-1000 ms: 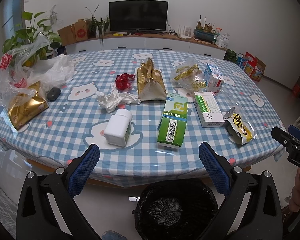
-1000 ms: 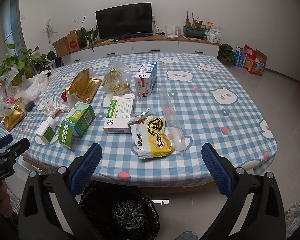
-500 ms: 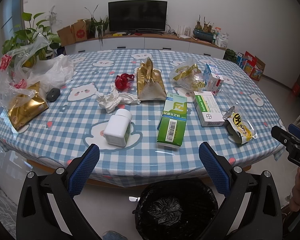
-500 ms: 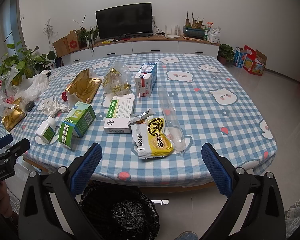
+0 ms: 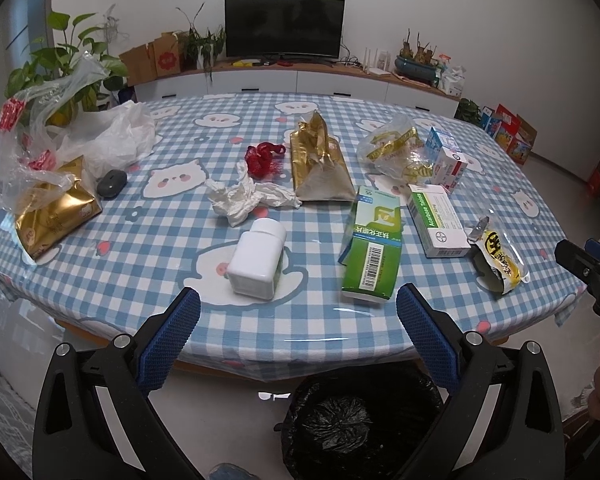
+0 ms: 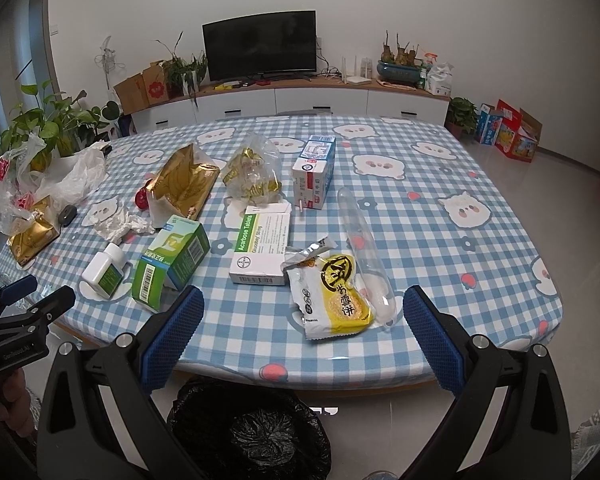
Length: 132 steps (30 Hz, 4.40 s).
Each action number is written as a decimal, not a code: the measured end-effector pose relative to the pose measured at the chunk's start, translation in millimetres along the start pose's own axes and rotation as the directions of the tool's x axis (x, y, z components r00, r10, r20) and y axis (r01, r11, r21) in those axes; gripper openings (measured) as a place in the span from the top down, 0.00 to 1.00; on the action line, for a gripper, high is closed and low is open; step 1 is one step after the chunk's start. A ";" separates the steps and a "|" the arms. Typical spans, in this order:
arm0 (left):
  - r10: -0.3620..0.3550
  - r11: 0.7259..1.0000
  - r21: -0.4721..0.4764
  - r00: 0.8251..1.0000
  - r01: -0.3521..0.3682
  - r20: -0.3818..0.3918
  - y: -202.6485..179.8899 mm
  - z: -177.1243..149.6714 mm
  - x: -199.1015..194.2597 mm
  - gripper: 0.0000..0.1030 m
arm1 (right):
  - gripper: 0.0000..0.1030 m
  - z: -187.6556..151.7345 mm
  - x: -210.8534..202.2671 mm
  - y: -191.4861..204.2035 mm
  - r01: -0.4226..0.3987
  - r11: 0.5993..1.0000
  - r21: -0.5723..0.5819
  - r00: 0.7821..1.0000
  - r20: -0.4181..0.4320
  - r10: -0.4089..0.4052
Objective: Collect trash
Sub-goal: 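Grasp the white plastic bottle with the left tool while the right tool grasps the Acarbose box, then carry the bottle and the Acarbose box with both tools over the black trash bin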
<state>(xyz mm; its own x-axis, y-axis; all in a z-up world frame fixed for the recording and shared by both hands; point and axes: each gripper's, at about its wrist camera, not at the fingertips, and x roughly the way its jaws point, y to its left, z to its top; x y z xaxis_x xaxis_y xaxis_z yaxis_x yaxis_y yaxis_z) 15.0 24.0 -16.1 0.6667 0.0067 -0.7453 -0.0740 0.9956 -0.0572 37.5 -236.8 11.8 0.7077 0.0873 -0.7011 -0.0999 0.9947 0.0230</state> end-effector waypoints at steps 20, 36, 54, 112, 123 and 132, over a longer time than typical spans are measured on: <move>0.017 1.000 0.007 0.998 -0.017 -0.067 41.1 30.2 62.5 0.11 | 0.07 45.6 76.5 60.1 -0.011 0.996 -0.083 0.996 -0.094 0.003; 0.029 0.998 0.052 0.989 -0.022 -0.147 34.5 49.6 112.4 0.18 | 0.16 62.1 164.3 53.8 0.009 0.999 -0.044 0.969 -0.248 -0.019; 0.049 0.998 0.047 0.975 -0.039 -0.216 36.5 44.2 138.3 0.30 | 0.32 58.9 193.8 61.1 0.022 0.999 -0.042 0.952 -0.304 -0.034; 0.001 1.000 0.006 0.991 0.000 -0.130 13.9 38.0 56.5 0.61 | 0.43 46.9 92.3 59.3 -0.025 1.000 0.006 0.973 -0.227 0.025; -0.034 0.999 -0.024 0.995 0.032 -0.091 14.7 1.6 13.6 0.61 | 0.43 17.6 41.0 70.5 -0.057 0.998 -0.004 0.983 -0.174 0.056; -0.041 0.998 -0.057 0.995 0.035 -0.095 26.7 -43.0 -7.9 0.61 | 0.43 -21.6 12.4 78.7 -0.073 0.997 -0.021 0.984 -0.165 0.069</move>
<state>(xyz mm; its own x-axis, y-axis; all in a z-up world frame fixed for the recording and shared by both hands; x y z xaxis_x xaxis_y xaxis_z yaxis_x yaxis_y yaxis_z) -24.1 46.5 -40.3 0.5954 -0.0425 -0.8023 -0.0926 0.9883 -0.1211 23.3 -158.7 -10.5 0.5741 0.1455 -0.8057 -0.1661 0.9843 0.0594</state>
